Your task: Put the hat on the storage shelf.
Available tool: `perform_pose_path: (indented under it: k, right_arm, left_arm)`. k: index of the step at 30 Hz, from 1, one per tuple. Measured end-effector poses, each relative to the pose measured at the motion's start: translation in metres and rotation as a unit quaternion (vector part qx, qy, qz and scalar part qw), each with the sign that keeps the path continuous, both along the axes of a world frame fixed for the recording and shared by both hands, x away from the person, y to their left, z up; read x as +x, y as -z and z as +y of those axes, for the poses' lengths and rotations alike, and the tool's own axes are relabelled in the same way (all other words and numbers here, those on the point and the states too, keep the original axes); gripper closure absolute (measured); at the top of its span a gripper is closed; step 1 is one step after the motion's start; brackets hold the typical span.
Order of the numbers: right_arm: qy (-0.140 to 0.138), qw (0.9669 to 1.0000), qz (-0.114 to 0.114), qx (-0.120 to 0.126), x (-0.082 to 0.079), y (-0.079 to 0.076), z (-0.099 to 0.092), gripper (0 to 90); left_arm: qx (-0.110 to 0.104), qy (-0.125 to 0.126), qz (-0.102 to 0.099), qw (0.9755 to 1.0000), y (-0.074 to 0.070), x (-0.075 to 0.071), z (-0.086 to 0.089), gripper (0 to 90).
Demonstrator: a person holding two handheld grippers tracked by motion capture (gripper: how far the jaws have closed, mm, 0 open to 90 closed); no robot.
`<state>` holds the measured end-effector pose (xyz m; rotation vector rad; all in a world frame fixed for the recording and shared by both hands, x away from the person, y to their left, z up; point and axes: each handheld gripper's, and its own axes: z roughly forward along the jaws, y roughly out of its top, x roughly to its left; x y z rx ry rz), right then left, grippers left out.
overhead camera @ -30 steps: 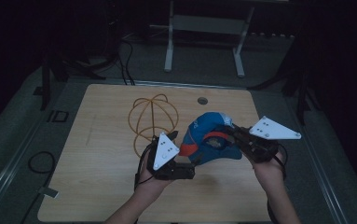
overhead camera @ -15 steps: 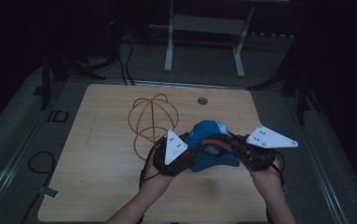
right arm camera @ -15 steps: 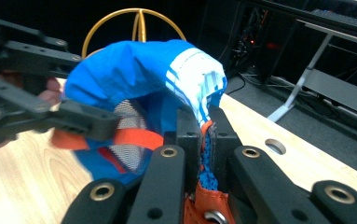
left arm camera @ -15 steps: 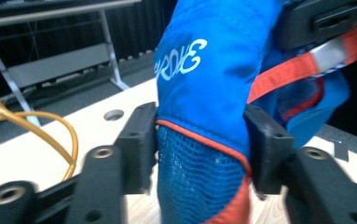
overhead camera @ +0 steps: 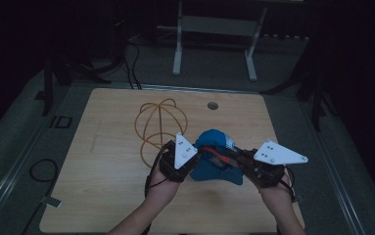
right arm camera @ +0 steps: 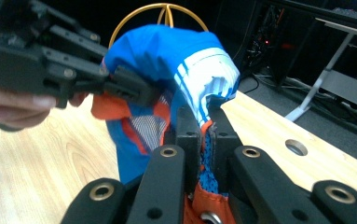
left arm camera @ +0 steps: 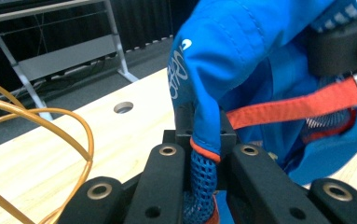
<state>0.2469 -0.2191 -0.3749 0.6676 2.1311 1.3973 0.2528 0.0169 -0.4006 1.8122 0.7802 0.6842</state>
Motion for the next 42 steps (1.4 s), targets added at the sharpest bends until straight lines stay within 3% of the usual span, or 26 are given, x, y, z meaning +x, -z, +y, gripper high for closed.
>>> perform_pose_path:
  k: [18,21,22,23,24,26,28,29,30,32,34,35,36,37,38,39,42]
  right_arm:
    - [-0.026,0.9989,-0.005,0.038,-0.02,-0.001,-0.008,82.7]
    - [-0.038,0.9983,-0.005,0.044,-0.026,-0.003,-0.01,75.3]
    - [-0.038,0.998,-0.011,0.049,-0.032,-0.005,-0.012,69.0]
    - [-0.038,0.998,-0.011,0.049,-0.032,-0.005,-0.012,69.0]
    - [-0.046,0.9975,-0.011,0.053,-0.039,-0.008,-0.015,63.0]
    - [-0.049,0.9971,-0.016,0.056,-0.043,-0.011,-0.017,62.9]
    - [-0.058,0.9961,-0.022,0.063,-0.051,-0.016,-0.022,59.2]
    - [-0.06,0.9959,-0.028,0.063,-0.055,-0.02,-0.025,58.9]
    - [-0.053,0.9958,-0.045,0.06,-0.061,-0.024,-0.03,56.9]
    - [-0.044,0.9959,-0.052,0.06,-0.063,-0.027,-0.037,56.6]
    - [-0.035,0.9963,-0.048,0.063,-0.06,-0.027,-0.042,56.6]
    - [-0.035,0.9963,-0.048,0.063,-0.06,-0.027,-0.042,56.6]
    - [-0.03,0.9967,-0.038,0.066,-0.055,-0.023,-0.045,56.3]
    - [-0.03,0.9967,-0.038,0.066,-0.055,-0.023,-0.045,56.3]
    - [-0.032,0.9969,-0.032,0.065,-0.053,-0.02,-0.045,56.0]
    - [-0.036,0.9972,-0.023,0.061,-0.051,-0.015,-0.042,53.6]
    - [-0.049,0.9972,-0.019,0.054,-0.052,-0.011,-0.037,50.4]
  left_arm:
    - [0.011,0.013,-0.038,0.9991,-0.022,-0.003,-0.008,87.4]
    - [0.009,0.016,-0.046,0.9988,-0.026,-0.003,-0.006,87.4]
    - [0.003,0.027,-0.05,0.9984,-0.029,-0.003,-0.002,87.4]
    - [0.003,0.027,-0.05,0.9984,-0.029,-0.003,-0.002,87.4]
    - [-0.004,0.047,-0.054,0.9974,-0.031,-0.002,0.002,87.4]
    - [-0.004,0.053,-0.058,0.9969,-0.032,-0.001,0.003,87.4]
    - [-0.005,0.083,-0.069,0.9941,-0.031,-0.001,0.005,87.3]
    - [0.001,0.083,-0.075,0.9937,-0.031,-0.001,0.005,87.3]
    - [-0.002,0.111,-0.082,0.9904,-0.03,-0.001,0.008,87.3]
    - [-0.001,0.116,-0.087,0.9894,-0.03,0.0,0.01,87.3]
    - [-0.011,0.143,-0.095,0.9851,-0.031,0.0,0.015,87.3]
    - [-0.013,0.146,-0.093,0.9849,-0.032,0.0,0.017,87.3]
    - [-0.03,0.168,-0.093,0.9809,-0.034,0.001,0.023,87.3]
    - [-0.03,0.168,-0.093,0.9809,-0.034,0.001,0.023,87.3]
    - [-0.043,0.178,-0.087,0.9792,-0.035,0.002,0.025,87.3]
    - [-0.06,0.199,-0.084,0.9745,-0.036,0.004,0.029,87.3]
    - [-0.09,0.218,-0.08,0.9684,-0.038,0.005,0.035,87.3]
